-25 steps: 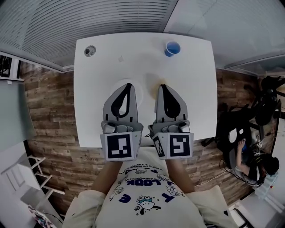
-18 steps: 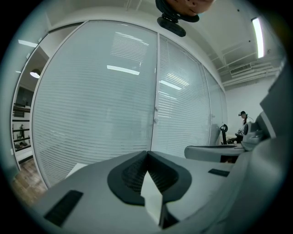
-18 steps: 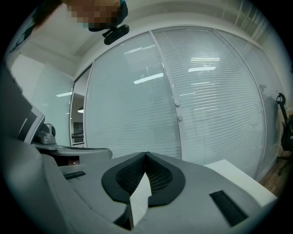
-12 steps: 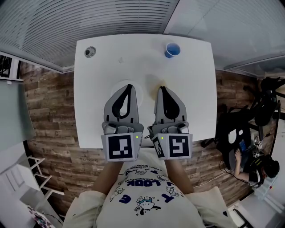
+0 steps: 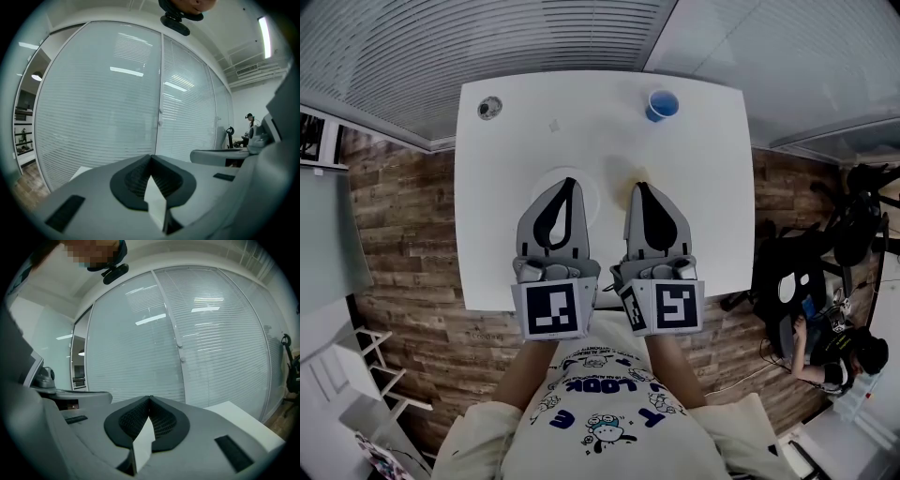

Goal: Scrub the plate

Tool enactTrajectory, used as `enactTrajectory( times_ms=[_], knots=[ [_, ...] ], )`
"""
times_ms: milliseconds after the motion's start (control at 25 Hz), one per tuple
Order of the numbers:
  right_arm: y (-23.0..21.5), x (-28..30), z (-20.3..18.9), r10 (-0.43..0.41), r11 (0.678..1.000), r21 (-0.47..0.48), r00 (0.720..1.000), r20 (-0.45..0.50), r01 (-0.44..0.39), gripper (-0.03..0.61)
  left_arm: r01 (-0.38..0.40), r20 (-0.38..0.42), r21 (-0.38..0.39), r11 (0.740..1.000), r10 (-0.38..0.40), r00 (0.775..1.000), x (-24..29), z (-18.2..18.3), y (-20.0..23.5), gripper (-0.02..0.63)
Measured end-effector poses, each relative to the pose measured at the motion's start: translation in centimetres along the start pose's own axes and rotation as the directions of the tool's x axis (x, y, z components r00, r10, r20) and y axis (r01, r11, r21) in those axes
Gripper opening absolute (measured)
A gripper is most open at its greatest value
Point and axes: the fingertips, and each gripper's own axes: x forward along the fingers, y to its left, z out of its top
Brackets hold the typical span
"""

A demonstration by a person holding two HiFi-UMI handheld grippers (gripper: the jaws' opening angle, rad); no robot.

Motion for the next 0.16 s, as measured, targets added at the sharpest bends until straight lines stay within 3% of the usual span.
enactTrajectory(
  times_ms=[160],
  knots=[
    [0.06, -0.03, 0.2, 0.0, 1.0, 0.003, 1.0, 0.005, 0.0, -0.002, -0.003, -0.001, -0.003, 1.0, 0.003, 1.0, -0.14, 0.01, 0.15, 0.026]
  ],
)
